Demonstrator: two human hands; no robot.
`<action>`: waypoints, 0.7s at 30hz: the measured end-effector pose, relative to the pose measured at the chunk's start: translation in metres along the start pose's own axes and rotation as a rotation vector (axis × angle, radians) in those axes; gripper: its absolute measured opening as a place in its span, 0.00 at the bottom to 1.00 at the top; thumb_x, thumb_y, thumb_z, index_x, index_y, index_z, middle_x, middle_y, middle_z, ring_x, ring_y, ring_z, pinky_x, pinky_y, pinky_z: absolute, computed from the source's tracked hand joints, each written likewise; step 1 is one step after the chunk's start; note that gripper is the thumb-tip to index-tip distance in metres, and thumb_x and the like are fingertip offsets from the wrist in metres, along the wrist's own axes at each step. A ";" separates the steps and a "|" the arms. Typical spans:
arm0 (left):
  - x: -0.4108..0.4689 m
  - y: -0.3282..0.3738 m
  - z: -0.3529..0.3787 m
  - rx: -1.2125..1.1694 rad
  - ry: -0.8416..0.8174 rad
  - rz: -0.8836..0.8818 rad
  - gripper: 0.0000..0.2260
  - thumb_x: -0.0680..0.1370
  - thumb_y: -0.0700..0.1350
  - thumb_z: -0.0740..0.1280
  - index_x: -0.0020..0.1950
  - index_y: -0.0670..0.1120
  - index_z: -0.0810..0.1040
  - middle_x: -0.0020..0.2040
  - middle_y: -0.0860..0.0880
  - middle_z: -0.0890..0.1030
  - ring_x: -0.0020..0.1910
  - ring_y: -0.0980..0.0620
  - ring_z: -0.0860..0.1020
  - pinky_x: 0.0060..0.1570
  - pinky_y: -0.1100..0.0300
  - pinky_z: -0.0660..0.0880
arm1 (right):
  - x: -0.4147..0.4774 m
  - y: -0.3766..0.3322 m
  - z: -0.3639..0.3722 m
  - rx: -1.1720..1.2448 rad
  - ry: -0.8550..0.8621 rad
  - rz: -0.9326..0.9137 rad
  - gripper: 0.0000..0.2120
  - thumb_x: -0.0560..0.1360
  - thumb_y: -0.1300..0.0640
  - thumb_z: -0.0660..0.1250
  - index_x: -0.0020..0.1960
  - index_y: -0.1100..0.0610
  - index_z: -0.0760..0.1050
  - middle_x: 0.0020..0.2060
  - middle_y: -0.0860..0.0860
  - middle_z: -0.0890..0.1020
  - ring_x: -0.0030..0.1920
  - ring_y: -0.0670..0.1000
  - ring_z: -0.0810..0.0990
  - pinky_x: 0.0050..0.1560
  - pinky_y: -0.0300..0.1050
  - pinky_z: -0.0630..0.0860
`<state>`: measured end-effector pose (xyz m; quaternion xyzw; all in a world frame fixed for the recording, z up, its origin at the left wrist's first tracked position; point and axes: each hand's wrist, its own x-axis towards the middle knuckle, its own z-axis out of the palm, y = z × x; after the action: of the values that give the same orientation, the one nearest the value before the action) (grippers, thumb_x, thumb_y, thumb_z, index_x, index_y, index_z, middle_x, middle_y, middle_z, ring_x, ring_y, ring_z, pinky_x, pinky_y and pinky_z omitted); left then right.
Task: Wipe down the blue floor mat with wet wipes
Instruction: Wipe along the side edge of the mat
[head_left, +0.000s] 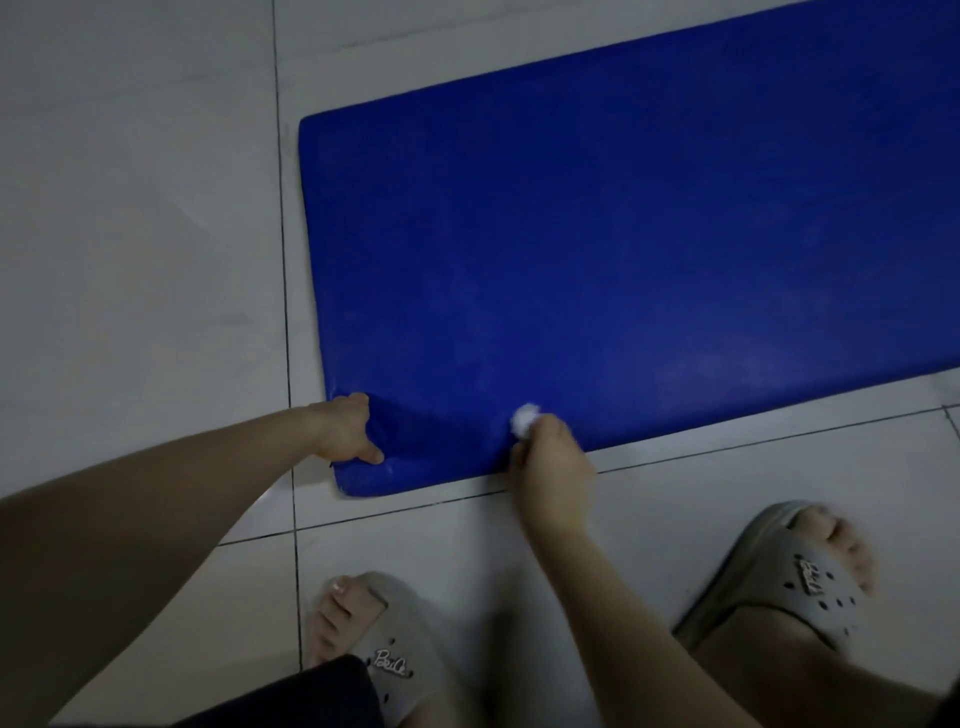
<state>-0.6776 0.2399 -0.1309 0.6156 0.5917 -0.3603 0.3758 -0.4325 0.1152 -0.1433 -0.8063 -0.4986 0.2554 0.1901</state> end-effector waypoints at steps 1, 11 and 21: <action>-0.001 0.000 0.000 0.008 0.000 0.000 0.33 0.78 0.59 0.71 0.72 0.43 0.61 0.59 0.48 0.70 0.55 0.50 0.73 0.49 0.60 0.74 | -0.008 -0.015 0.016 0.010 -0.053 -0.080 0.06 0.82 0.55 0.62 0.53 0.56 0.77 0.47 0.52 0.82 0.46 0.55 0.81 0.47 0.50 0.77; 0.000 -0.001 -0.002 0.015 -0.021 -0.002 0.34 0.77 0.60 0.71 0.72 0.43 0.62 0.60 0.47 0.71 0.57 0.49 0.75 0.54 0.58 0.77 | 0.012 -0.006 -0.001 -0.177 -0.087 -0.410 0.01 0.79 0.57 0.66 0.48 0.53 0.76 0.40 0.51 0.81 0.36 0.55 0.81 0.33 0.49 0.78; -0.002 0.000 -0.001 0.014 -0.019 0.000 0.36 0.77 0.61 0.72 0.73 0.42 0.61 0.60 0.46 0.72 0.57 0.48 0.75 0.56 0.57 0.78 | 0.018 0.026 -0.020 -0.015 0.060 0.014 0.06 0.80 0.55 0.64 0.53 0.56 0.76 0.48 0.53 0.83 0.48 0.55 0.82 0.46 0.47 0.73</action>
<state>-0.6772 0.2396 -0.1288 0.6148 0.5855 -0.3701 0.3772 -0.3953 0.1192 -0.1460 -0.8183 -0.4891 0.2288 0.1970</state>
